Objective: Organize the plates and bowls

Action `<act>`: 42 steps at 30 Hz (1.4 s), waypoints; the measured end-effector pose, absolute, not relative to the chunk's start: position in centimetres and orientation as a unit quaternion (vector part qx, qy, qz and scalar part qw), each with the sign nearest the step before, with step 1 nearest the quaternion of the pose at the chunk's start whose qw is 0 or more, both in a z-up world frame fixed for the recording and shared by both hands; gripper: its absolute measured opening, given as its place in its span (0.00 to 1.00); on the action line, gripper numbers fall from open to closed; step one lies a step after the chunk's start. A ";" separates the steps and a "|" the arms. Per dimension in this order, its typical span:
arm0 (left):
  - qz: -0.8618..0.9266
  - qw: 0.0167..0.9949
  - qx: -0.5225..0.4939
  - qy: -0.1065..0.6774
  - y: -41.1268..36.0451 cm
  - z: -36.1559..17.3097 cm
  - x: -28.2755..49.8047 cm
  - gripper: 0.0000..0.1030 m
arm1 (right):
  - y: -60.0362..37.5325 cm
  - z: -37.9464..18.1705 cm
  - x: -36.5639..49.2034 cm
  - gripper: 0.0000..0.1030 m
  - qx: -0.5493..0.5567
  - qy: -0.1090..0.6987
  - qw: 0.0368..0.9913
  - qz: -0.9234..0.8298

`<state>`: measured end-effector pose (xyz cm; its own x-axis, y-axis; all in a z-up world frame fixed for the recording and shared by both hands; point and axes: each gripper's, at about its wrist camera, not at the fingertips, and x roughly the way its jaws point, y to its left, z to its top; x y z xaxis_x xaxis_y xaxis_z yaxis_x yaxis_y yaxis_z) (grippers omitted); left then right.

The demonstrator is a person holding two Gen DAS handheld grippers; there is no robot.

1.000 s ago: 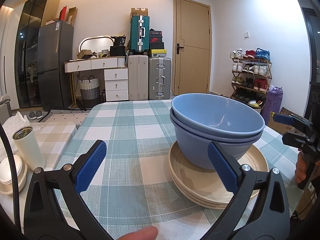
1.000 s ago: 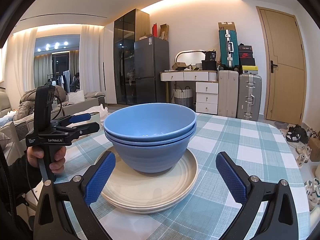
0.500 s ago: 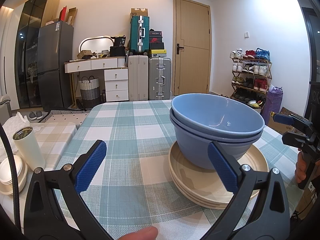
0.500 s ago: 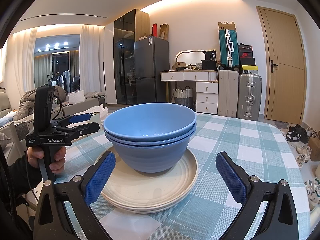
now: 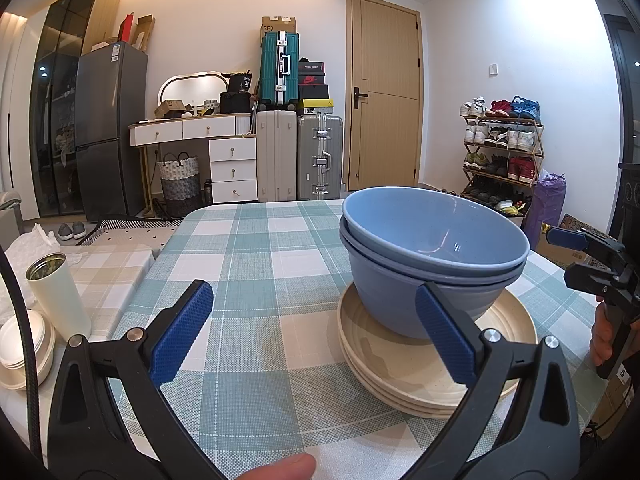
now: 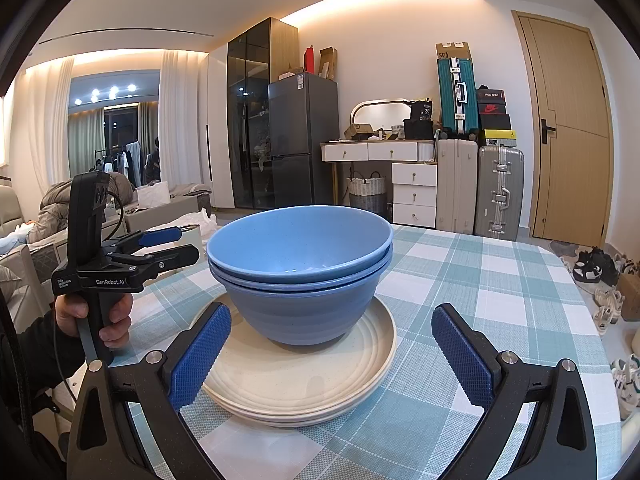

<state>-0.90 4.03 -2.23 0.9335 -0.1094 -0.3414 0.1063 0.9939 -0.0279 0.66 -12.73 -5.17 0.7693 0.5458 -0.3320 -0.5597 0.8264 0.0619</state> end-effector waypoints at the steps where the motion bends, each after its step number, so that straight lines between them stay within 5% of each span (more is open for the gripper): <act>1: -0.055 0.983 -0.005 0.174 4.0 -2.2 -0.9 0.98 | -12.7 -5.2 0.6 0.99 -0.020 0.170 0.940 0.294; 42: -0.053 0.984 -0.003 0.171 3.9 -1.9 -1.5 0.98 | -12.6 -5.1 0.6 0.99 -0.020 0.169 0.940 0.295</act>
<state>-1.49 3.90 -1.92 0.9362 -0.1047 -0.3356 0.1024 0.9944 -0.0246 0.59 -12.61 -5.13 0.7686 0.5481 -0.3301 -0.5613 0.8252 0.0632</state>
